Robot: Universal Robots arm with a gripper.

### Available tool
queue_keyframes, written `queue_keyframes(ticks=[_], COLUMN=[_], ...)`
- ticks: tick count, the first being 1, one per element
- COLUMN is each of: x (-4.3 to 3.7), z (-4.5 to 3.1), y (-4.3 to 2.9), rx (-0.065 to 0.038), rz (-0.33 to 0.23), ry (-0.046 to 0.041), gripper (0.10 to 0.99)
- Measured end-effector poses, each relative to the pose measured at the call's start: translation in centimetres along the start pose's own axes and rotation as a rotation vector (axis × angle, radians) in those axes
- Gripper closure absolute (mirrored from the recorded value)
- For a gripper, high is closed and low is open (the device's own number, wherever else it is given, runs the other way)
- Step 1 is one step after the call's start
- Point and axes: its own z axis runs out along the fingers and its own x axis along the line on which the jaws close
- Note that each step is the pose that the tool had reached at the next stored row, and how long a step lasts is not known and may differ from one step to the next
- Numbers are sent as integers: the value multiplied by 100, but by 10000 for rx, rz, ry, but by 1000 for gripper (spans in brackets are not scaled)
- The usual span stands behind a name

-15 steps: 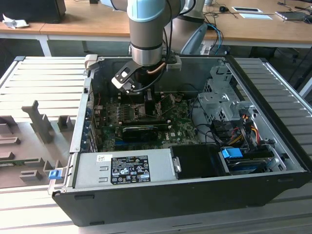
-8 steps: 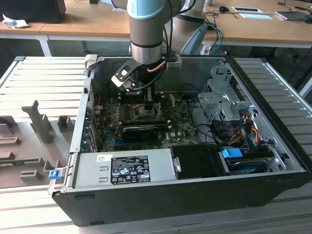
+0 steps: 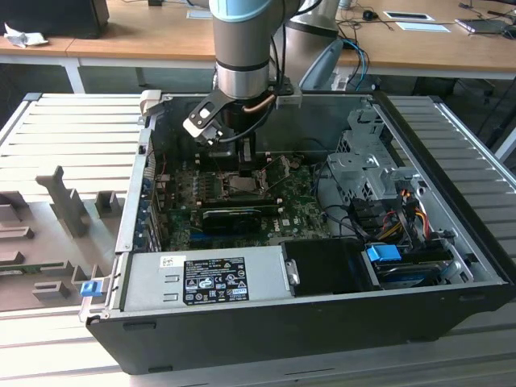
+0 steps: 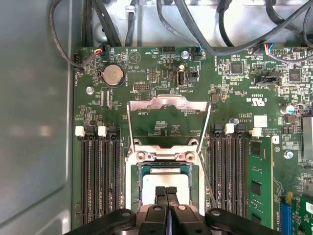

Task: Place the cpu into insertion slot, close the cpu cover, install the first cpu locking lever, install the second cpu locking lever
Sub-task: 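Close the cpu cover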

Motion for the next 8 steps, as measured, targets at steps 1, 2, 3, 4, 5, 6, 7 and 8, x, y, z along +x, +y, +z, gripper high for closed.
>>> queue_keyframes(ticks=[1, 2, 3, 4, 5, 6, 7, 8], x=[-1, 0, 0, 1, 1, 1, 1, 1], z=[-10, -20, -52, -71, -86, -93, -99, -102], y=[0, 1, 2, 3, 4, 5, 5, 5], rx=[3, 3, 2, 2, 1, 1, 2, 1], rz=[-1, -1, -1, 0, 0, 0, 0, 0], ry=[-6, -4, -4, -3, -3, -3, -3, -1], gripper=[980, 980, 980, 980, 980, 980, 980, 980])
